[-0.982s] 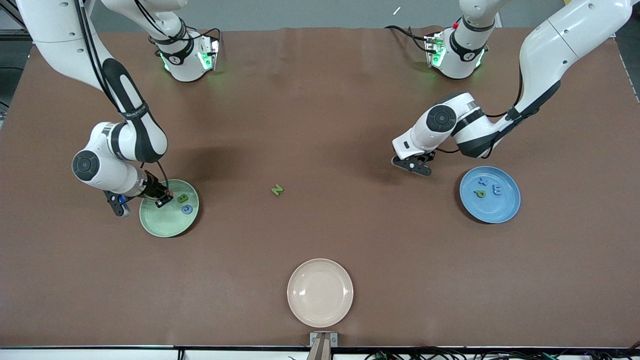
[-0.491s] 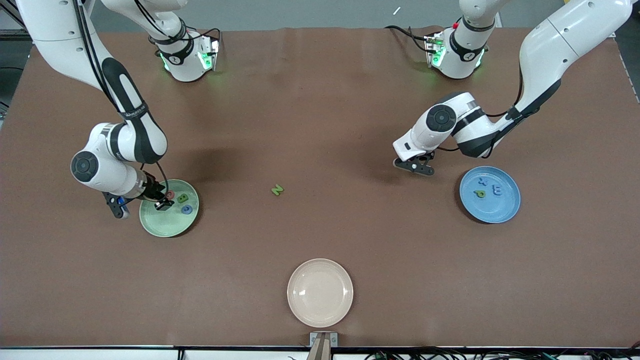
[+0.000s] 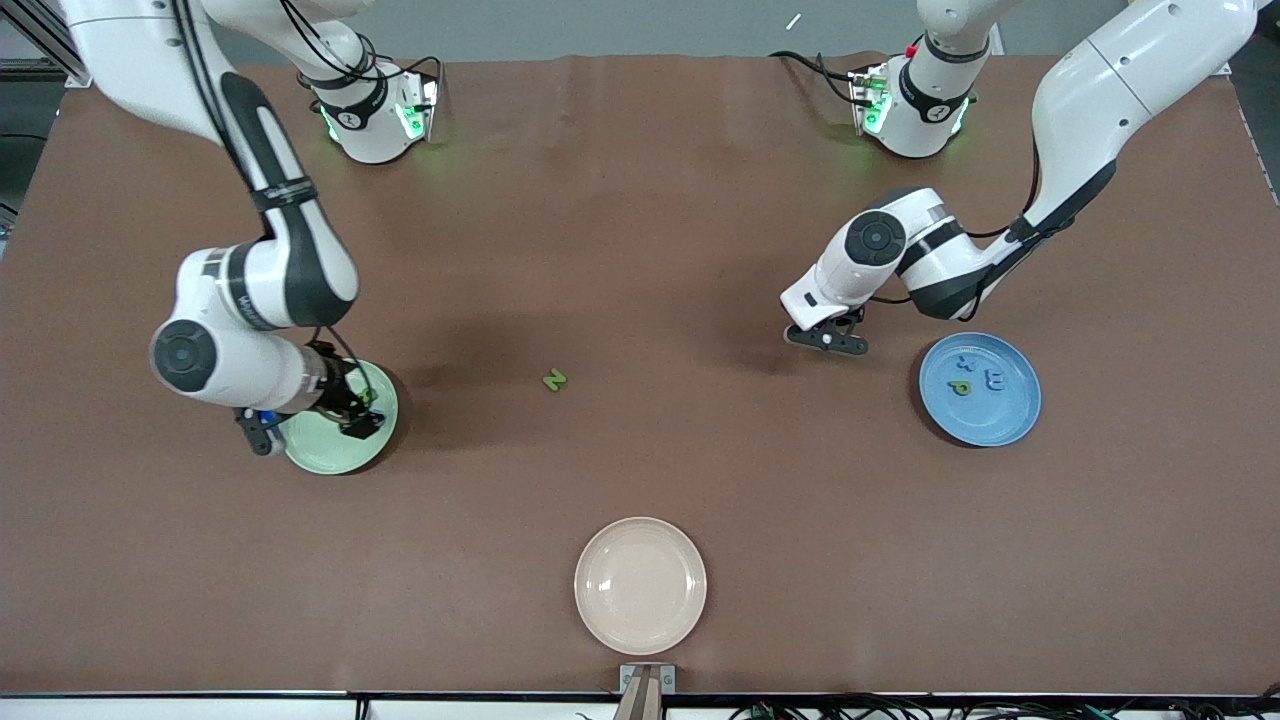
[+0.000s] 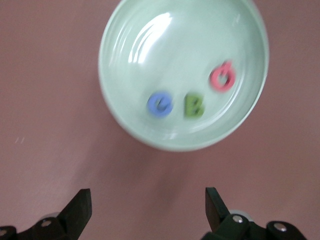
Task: Sort upper and lower case letters into plates
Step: 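Release the a with the right gripper while the left gripper grasps u, then release the u with the left gripper while the right gripper grasps Z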
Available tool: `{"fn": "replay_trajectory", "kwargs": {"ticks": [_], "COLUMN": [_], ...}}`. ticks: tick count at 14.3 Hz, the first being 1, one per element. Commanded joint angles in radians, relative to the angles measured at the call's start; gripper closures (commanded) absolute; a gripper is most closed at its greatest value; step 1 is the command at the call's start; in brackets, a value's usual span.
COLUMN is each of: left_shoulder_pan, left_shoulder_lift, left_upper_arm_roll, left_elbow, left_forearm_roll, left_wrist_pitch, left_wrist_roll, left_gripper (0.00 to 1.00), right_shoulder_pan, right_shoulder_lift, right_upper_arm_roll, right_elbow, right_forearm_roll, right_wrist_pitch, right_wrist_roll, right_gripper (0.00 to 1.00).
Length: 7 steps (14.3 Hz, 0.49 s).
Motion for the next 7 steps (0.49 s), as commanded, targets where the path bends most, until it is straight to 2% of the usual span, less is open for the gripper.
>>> {"fn": "replay_trajectory", "kwargs": {"ticks": [1,4,7], "left_shoulder_pan": [0.013,0.081,0.174], "left_shoulder_lift": [-0.042,-0.042,-0.042], "left_upper_arm_roll": [0.002,-0.041,-0.093], "left_elbow": [0.082,0.181,0.228], "left_forearm_roll": [-0.009,-0.009,-0.050], "left_wrist_pitch": [-0.038,-0.113,-0.172], "left_wrist_roll": [0.005,0.046,0.141], "left_gripper": [0.90,0.90,0.89], "right_shoulder_pan": [0.102,0.170,0.231], "right_shoulder_lift": [0.013,0.058,0.110], "right_upper_arm_roll": [-0.008,-0.008,-0.009], "right_elbow": [-0.005,-0.005,-0.007], "right_forearm_roll": [0.031,0.031,0.022], "right_wrist_pitch": [0.068,0.152,0.238], "right_wrist_roll": [0.149,0.289,0.400], "right_gripper": [0.00,0.00,0.00]}}
